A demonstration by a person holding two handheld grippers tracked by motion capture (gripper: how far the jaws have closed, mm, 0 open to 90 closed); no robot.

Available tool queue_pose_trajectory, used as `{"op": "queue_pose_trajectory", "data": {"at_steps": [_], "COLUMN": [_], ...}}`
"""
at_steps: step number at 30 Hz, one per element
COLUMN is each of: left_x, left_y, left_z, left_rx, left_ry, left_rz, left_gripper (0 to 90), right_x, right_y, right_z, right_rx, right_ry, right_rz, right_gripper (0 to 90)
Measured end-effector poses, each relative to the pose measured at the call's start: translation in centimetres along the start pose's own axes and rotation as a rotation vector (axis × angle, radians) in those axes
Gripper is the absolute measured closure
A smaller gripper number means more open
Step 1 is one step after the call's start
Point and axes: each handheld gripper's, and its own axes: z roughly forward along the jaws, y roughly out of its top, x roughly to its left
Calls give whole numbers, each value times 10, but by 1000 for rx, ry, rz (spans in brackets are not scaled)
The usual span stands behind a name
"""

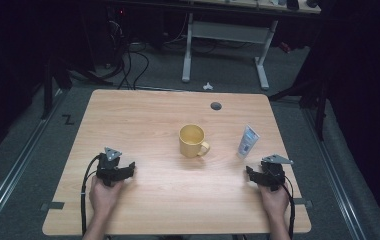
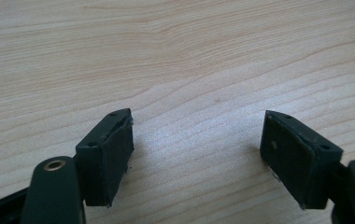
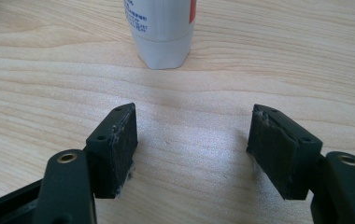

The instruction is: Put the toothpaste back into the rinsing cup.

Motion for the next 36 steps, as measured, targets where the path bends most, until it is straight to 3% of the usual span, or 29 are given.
{"op": "queue_pose_trajectory", "data": {"at_steps": [33,36], "left_x": [-1,0], "left_y": [-2,-2], "left_z": [-2,-2], "left_rx": [-1,-2], "left_ry": [7,5], "left_rz": [-7,-10], "left_gripper": [261,261], "right_x": [1,0], "right_y": [1,1], "right_z": [1,0], "right_rx": [2,2], "right_ry": [1,-1], "right_rz": [-3,-4], "right_gripper": [306,353]}}
